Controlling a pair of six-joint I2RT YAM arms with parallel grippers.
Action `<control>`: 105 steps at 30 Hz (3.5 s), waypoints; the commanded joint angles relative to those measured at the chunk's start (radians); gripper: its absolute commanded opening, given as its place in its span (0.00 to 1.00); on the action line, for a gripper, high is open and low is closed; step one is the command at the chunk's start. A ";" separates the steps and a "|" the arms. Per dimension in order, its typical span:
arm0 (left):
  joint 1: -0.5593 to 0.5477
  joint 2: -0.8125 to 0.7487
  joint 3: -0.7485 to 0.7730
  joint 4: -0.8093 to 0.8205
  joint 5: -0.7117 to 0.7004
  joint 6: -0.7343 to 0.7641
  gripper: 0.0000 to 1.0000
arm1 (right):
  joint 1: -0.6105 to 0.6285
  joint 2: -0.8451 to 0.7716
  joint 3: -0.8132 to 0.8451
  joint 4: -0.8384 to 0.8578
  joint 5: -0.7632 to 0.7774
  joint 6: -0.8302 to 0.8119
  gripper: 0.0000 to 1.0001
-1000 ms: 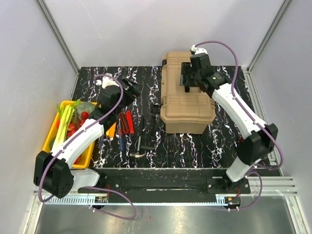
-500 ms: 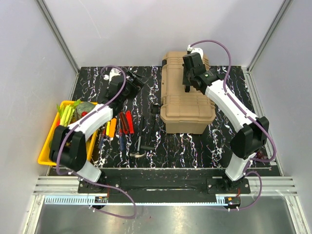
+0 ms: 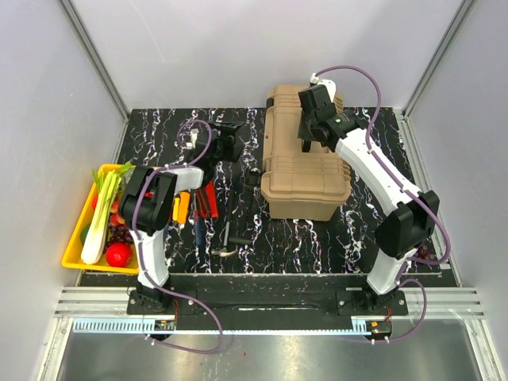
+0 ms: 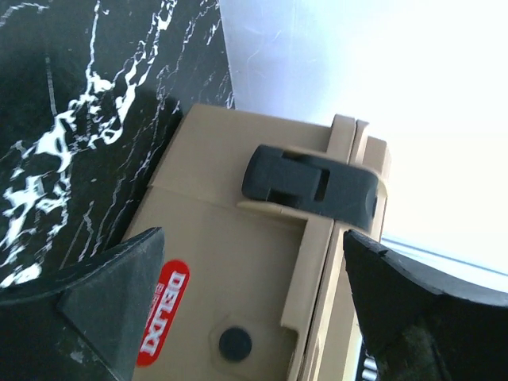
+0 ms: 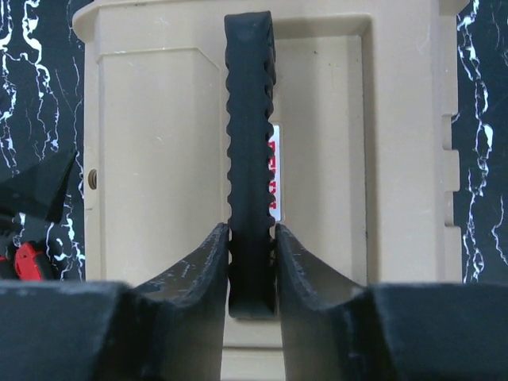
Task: Pack the tool kit
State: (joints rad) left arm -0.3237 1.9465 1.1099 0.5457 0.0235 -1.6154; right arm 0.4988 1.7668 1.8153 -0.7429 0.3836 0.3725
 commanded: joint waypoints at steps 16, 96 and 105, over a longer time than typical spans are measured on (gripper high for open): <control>-0.057 0.324 0.315 0.284 0.007 -0.175 0.98 | 0.009 0.065 0.240 -0.151 -0.026 -0.053 0.91; 0.005 0.083 0.275 -0.294 -0.079 0.083 0.84 | 0.014 0.068 0.084 -0.118 -0.016 -0.004 0.87; 0.049 -0.030 0.213 -0.264 0.060 0.250 0.84 | 0.007 0.063 0.114 -0.130 0.028 0.045 0.55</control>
State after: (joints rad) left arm -0.3012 2.0220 1.3525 0.1905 -0.0360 -1.4796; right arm 0.5095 1.8610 1.8919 -0.8181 0.3527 0.3874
